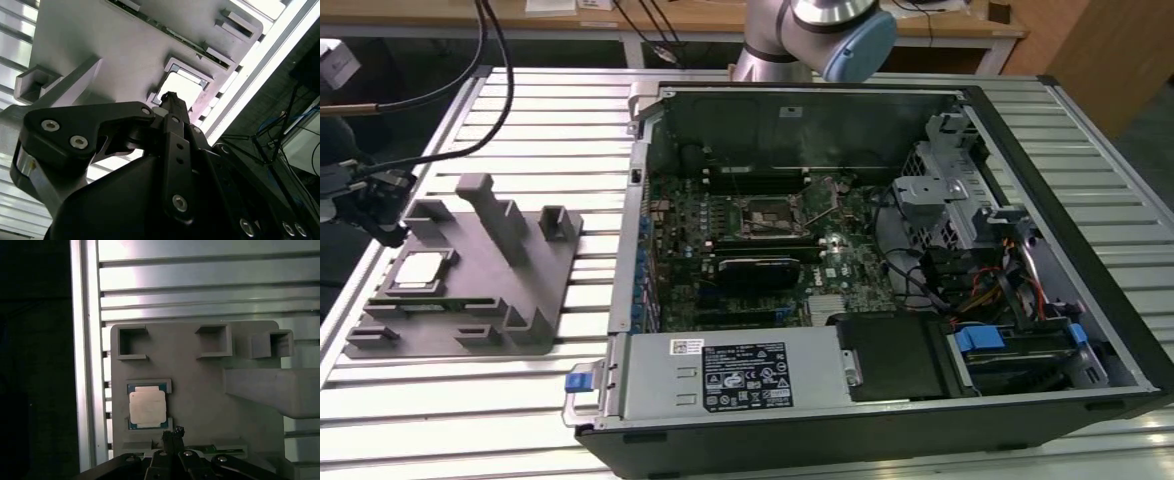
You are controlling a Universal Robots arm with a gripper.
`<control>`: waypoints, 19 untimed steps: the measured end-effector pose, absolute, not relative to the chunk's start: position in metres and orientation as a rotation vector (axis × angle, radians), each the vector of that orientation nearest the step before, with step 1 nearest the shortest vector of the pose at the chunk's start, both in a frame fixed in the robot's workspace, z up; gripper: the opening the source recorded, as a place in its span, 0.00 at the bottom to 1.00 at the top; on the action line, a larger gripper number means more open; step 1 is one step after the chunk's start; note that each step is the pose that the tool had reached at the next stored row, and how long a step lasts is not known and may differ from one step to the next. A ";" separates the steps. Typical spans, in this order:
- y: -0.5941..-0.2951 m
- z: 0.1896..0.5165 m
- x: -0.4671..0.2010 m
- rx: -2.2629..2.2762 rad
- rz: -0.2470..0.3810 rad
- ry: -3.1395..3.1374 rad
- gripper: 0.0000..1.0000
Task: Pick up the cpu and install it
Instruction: 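Pick up the cpu and move it towards the insertion slot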
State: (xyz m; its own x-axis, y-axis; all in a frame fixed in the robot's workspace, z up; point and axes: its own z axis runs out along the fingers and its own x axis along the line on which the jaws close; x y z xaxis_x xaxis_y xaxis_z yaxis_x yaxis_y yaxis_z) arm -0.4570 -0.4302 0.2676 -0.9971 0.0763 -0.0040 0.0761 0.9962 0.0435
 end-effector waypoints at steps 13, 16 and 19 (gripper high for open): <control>-0.430 0.248 -0.457 0.131 0.068 3.147 0.11; -0.430 0.244 -0.457 0.132 0.070 3.147 0.11; -0.430 0.239 -0.457 0.132 0.070 3.147 0.11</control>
State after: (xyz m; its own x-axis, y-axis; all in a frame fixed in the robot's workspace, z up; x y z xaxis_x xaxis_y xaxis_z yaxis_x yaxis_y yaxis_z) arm -0.4571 -0.4303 0.2387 -0.9964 0.0836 0.0111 0.0840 0.9955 0.0443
